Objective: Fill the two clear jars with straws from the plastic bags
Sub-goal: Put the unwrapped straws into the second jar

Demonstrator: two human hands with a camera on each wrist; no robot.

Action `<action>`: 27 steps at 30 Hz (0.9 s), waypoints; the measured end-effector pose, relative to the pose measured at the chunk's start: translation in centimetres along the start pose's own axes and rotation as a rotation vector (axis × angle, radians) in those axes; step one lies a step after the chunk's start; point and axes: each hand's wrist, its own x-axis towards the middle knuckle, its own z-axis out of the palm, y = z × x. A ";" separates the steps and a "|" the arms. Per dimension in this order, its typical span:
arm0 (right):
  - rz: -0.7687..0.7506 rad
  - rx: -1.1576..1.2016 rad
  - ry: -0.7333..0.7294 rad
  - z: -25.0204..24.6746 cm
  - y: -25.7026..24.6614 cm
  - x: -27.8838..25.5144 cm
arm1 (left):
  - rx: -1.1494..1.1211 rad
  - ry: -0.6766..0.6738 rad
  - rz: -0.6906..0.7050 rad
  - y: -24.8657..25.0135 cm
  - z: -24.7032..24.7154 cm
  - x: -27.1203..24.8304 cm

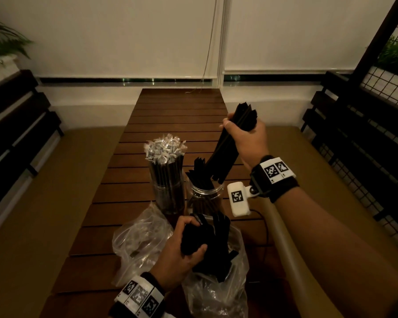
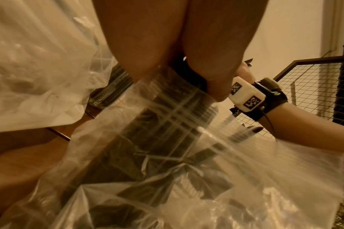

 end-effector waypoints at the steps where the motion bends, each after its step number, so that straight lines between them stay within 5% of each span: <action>1: 0.013 -0.007 -0.003 0.3 0.3 0.2 | -0.006 0.000 -0.002 0.0 0.0 0.0; 20: 0.144 -0.269 -0.190 1.4 9.7 0.0 | -0.001 -0.027 0.023 -0.8 -0.4 0.5; 27: 0.038 -0.363 -0.253 -0.3 7.2 0.4 | -0.001 -0.032 0.022 -1.0 -0.4 0.5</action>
